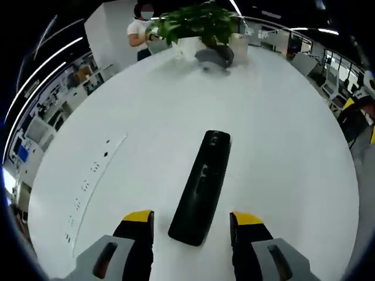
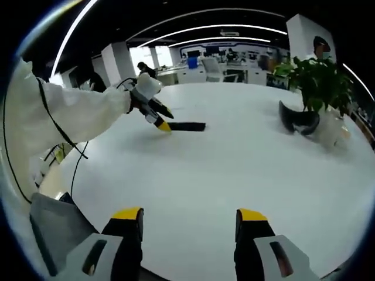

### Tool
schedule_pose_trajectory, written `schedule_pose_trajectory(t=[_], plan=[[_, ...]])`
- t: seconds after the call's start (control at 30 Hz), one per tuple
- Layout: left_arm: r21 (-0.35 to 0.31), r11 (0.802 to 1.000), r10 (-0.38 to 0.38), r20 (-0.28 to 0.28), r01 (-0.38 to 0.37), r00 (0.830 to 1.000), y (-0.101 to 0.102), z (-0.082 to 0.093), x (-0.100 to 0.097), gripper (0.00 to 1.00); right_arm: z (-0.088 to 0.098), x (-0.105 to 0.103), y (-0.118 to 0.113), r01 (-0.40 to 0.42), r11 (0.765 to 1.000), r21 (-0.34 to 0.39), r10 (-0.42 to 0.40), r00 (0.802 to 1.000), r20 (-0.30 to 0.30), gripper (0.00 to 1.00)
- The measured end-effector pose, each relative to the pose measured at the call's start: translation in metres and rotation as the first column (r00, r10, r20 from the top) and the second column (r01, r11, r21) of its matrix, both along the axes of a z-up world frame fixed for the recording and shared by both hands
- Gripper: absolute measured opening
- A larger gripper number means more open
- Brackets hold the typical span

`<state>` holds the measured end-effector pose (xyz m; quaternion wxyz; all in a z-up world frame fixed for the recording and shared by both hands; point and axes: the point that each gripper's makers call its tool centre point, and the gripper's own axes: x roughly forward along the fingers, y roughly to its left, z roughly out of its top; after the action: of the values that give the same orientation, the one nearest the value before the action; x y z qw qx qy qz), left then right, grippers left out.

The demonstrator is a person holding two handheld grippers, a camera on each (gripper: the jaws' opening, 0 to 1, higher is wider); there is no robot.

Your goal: Press the specified remote control buttons in sequence, fully releasing each button before pressing the next.

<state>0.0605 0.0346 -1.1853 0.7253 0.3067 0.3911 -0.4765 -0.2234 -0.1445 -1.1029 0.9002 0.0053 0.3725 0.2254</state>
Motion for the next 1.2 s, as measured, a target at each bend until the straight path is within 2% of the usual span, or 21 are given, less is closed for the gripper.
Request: schedule_pose_trajectory(t=[0.13, 0.17, 0.23, 0.27, 0.3, 0.43, 0.57, 0.7, 0.93, 1.2], plan=[[0.033, 0.999, -0.038, -0.038, 0.039, 0.999, -0.001, -0.004, 0.002, 0.55, 0.001, 0.002, 0.005, -0.018, 1.000, 0.007, 0.018, 1.000, -0.002, 0.62], [0.029, 0.998, -0.048, -0.064, 0.050, 0.997, -0.001, -0.005, 0.001, 0.54, 0.001, 0.003, 0.005, -0.023, 1.000, 0.003, 0.023, 1.000, -0.003, 0.61], [0.024, 0.999, -0.021, -0.135, 0.024, 0.991, 0.000, -0.007, -0.003, 0.51, 0.000, 0.006, 0.005, -0.026, 1.000, 0.003, 0.026, 1.000, -0.004, 0.61], [0.052, 0.992, -0.108, -0.100, 0.114, 0.989, 0.002, -0.006, -0.002, 0.51, 0.002, 0.008, 0.005, -0.027, 1.000, 0.001, 0.027, 1.000, -0.001, 0.61], [0.062, 0.993, -0.088, -0.113, 0.096, 0.990, 0.001, -0.005, -0.003, 0.51, 0.003, 0.009, 0.004, -0.026, 1.000, 0.001, 0.026, 1.000, 0.003, 0.61], [0.136, 0.984, -0.095, -0.137, 0.114, 0.986, 0.001, -0.007, -0.002, 0.51, 0.007, 0.015, 0.004, -0.013, 0.999, 0.030, 0.013, 1.000, 0.010, 0.60], [0.169, 0.977, -0.105, -0.149, 0.130, 0.983, 0.002, -0.008, -0.004, 0.48, 0.016, 0.019, 0.001, -0.006, 0.999, 0.035, 0.005, 0.999, 0.037, 0.60], [0.173, 0.975, -0.116, -0.150, 0.142, 0.982, 0.003, -0.009, -0.006, 0.44, 0.021, 0.019, -0.002, 0.005, 0.999, 0.037, -0.007, 0.999, 0.052, 0.60], [0.214, 0.957, -0.170, -0.143, 0.198, 0.975, -0.001, -0.009, -0.022, 0.25, 0.029, 0.011, -0.001, 0.003, 1.000, 0.031, -0.006, 0.997, 0.073, 0.59], [0.220, 0.963, -0.128, -0.121, 0.153, 0.984, 0.002, -0.009, -0.028, 0.23, 0.042, 0.007, 0.000, -0.004, 1.000, 0.017, 0.002, 0.994, 0.106, 0.58]])
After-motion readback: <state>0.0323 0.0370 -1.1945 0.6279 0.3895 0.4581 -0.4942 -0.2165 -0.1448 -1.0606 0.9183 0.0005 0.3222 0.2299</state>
